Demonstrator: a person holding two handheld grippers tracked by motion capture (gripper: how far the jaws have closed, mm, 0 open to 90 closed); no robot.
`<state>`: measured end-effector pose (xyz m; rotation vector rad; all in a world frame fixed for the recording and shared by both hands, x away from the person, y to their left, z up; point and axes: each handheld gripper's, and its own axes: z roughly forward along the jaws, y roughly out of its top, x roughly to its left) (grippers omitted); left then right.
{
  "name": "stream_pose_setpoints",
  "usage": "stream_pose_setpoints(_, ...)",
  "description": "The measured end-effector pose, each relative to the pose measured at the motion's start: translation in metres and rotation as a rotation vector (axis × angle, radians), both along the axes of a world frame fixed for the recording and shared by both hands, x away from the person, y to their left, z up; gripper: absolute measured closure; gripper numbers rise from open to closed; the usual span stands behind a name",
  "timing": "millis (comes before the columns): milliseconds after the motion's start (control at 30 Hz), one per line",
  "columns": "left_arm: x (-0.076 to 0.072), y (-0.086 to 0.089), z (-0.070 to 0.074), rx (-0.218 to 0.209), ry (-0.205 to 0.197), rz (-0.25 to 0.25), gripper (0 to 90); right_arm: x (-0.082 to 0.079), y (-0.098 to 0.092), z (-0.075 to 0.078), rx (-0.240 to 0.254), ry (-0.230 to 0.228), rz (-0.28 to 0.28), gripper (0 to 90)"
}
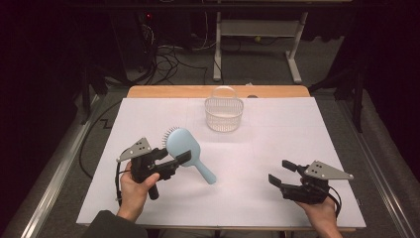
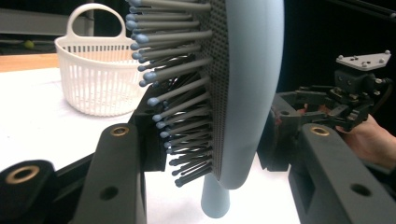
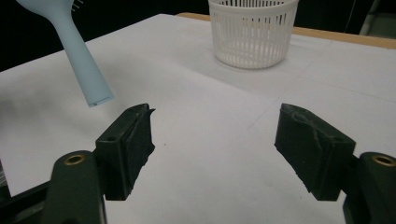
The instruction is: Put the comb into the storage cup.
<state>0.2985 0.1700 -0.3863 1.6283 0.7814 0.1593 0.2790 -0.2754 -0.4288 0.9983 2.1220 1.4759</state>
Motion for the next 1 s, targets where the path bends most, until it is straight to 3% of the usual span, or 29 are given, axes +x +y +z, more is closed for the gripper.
stream_pose_setpoints(300, 0.006, 0.0, 0.005, 0.009, -0.008, 0.01, 53.4, -0.012, -0.028, -0.013, 0.025, -0.038, -0.088, 26.5)
stream_pose_setpoints(500, 0.011, -0.001, 0.01, 0.022, -0.016, 0.019, 53.4, -0.013, -0.042, -0.021, 0.028, -0.023, -0.126, 26.4)
stream_pose_setpoints(667, 0.019, -0.002, 0.012, 0.042, -0.021, 0.04, 53.5, -0.013, -0.044, -0.022, 0.026, -0.024, -0.136, 26.6)
stream_pose_setpoints(1000, 0.034, -0.014, 0.024, 0.051, -0.034, 0.028, 53.4, -0.014, -0.04, -0.022, 0.029, -0.024, -0.116, 27.2)
